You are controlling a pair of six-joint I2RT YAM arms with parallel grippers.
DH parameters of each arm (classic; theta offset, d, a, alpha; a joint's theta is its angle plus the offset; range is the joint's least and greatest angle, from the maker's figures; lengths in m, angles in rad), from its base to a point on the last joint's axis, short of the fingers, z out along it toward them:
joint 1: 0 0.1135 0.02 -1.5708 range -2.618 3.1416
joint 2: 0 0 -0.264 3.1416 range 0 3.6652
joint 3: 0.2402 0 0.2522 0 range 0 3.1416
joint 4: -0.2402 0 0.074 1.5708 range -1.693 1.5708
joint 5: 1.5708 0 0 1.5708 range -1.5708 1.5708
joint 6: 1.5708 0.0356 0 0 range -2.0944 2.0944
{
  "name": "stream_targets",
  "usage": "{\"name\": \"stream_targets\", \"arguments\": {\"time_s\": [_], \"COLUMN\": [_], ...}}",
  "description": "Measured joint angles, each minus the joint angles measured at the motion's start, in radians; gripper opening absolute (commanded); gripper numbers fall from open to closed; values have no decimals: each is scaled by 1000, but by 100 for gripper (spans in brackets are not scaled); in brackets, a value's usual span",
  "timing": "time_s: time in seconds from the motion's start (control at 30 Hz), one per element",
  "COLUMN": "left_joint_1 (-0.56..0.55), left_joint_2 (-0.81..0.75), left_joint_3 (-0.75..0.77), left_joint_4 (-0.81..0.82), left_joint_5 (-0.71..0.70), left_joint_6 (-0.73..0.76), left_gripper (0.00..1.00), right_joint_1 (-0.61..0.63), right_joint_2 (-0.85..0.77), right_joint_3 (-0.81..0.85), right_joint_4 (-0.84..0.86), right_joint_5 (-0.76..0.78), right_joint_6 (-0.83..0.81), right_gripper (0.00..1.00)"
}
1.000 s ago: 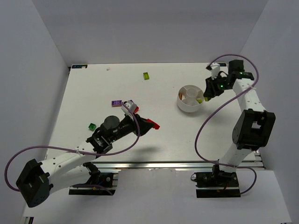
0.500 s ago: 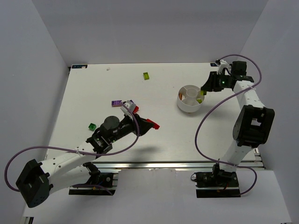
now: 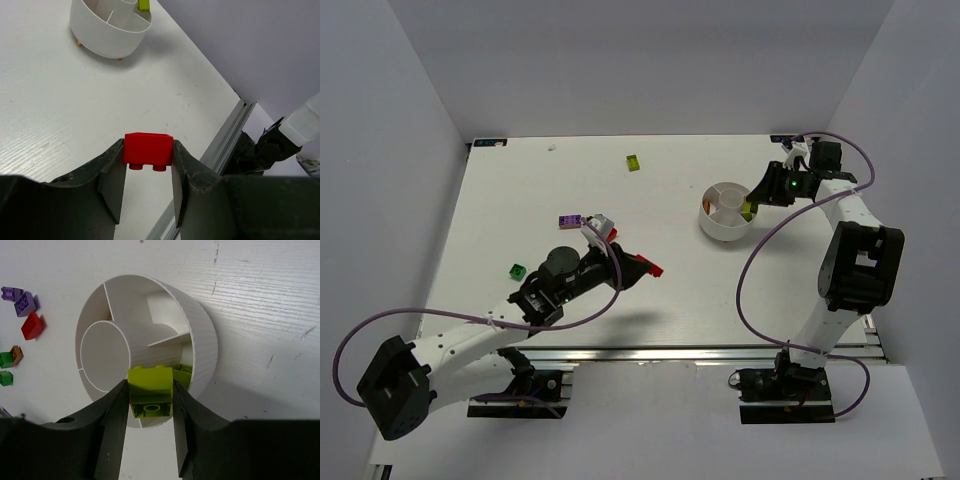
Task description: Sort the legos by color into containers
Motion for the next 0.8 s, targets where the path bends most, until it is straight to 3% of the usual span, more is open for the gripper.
{"name": "stream_targets", "arguments": {"time_s": [0.47,0.8], "left_joint_1": [0,0], "left_joint_2": [73,175], "left_joint_3": [77,152], "left_joint_4": [18,26], "left_joint_5": [0,9], "left_joint_6": [1,6], "left_gripper": [0,0], "right_joint_1": [0,0], "right_joint_2": [0,-3], "right_joint_3": [0,4], "right_joint_4": [6,-3], "right_joint_5": [-2,-3], "right_joint_6": [4,-10], "right_gripper": [52,54]}}
